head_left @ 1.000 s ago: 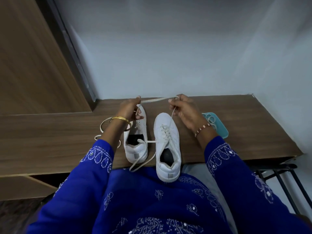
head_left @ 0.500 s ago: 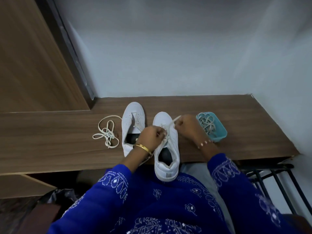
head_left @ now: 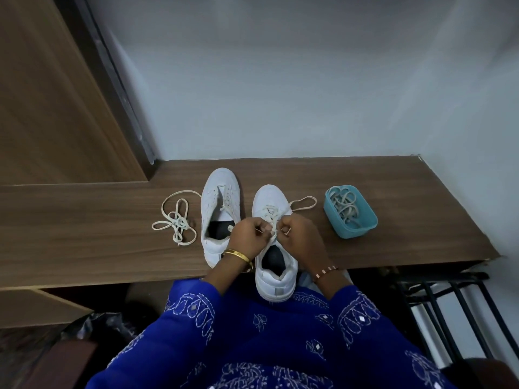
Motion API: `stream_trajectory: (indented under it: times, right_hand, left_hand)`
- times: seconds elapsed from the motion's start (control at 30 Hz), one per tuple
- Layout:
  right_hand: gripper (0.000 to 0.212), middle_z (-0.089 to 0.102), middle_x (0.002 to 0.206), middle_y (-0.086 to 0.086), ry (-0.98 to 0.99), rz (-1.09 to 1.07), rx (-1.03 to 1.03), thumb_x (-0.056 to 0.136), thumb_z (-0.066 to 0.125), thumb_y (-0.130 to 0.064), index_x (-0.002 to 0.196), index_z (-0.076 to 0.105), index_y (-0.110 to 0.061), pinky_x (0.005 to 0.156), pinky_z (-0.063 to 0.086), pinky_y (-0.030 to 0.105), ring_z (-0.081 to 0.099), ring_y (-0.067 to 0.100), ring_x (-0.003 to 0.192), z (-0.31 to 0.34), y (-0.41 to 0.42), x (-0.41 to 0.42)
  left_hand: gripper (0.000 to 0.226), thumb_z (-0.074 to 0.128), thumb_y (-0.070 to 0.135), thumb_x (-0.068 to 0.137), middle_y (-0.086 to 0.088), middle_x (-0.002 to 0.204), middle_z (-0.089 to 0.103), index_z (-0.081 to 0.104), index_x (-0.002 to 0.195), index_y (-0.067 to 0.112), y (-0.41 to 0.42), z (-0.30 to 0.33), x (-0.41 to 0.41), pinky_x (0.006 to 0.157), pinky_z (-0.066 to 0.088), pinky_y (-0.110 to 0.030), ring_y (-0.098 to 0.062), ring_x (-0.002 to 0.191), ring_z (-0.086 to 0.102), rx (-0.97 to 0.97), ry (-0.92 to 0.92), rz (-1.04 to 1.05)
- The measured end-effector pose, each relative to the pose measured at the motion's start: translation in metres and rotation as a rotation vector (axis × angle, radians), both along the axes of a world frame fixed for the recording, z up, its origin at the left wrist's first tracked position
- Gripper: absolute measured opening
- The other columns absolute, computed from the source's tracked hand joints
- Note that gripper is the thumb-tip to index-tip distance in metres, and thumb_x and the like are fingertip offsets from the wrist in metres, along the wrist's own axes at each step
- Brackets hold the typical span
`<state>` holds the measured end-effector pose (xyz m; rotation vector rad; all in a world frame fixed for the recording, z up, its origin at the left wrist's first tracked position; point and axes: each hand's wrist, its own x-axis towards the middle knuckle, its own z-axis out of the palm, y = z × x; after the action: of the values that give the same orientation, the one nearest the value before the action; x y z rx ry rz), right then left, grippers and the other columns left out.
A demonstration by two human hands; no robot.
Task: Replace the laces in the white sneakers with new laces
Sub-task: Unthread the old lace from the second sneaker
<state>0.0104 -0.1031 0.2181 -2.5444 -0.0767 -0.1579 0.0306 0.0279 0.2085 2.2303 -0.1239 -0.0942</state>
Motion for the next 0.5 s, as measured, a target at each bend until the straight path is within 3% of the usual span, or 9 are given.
stream_trajectory:
  times: [0.1,0.2,0.27,0.4,0.5]
  right_hand:
    - [0.007,0.059,0.072,0.006,0.044,-0.092,0.16,0.08,0.056,-0.003,0.075,0.059,-0.008,0.058,0.036,0.029,0.052,0.019,0.066,-0.005,0.002,0.003]
    - [0.021,0.058,0.068,0.003,0.23,-0.323,0.504,0.081,0.049,-0.005,0.067,0.048,-0.021,0.069,0.05,0.042,0.055,0.023,0.066,-0.012,0.001,0.007]
    - [0.02,0.058,0.069,0.002,0.255,-0.331,0.505,0.082,0.049,-0.006,0.07,0.047,-0.022,0.072,0.05,0.044,0.056,0.024,0.07,-0.013,0.0,0.005]
    - [0.008,0.052,0.065,-0.008,0.197,-0.176,0.374,0.082,0.058,-0.009,0.079,0.054,-0.016,0.062,0.041,0.028,0.049,0.011,0.062,-0.006,-0.002,0.001]
    - [0.009,0.054,0.069,-0.002,0.169,-0.183,0.382,0.085,0.058,-0.007,0.078,0.056,-0.013,0.061,0.039,0.025,0.049,0.011,0.063,-0.009,-0.004,0.007]
  left_hand:
    - [0.015,0.063,0.012,0.086,-0.013,0.094,0.071,0.07,0.092,0.0,-0.001,-0.001,-0.001,0.078,0.046,-0.024,-0.024,0.091,0.065,-0.063,0.027,0.038]
    - [0.015,0.063,0.012,0.086,-0.012,0.097,0.07,0.07,0.093,0.0,-0.002,-0.001,-0.004,0.076,0.043,-0.019,-0.022,0.093,0.064,-0.089,0.039,0.049]
    - [0.014,0.065,0.012,0.084,-0.011,0.096,0.071,0.071,0.092,0.001,-0.003,-0.003,-0.004,0.079,0.045,-0.021,-0.022,0.092,0.065,-0.115,0.033,0.048]
    - [0.016,0.07,0.011,0.079,-0.011,0.093,0.068,0.07,0.092,0.002,-0.003,-0.003,-0.002,0.076,0.046,-0.023,-0.022,0.087,0.063,-0.075,-0.013,0.006]
    - [0.014,0.066,0.007,0.081,-0.012,0.093,0.065,0.069,0.094,0.001,-0.005,-0.003,-0.002,0.072,0.04,-0.019,-0.022,0.086,0.06,-0.011,-0.049,-0.047]
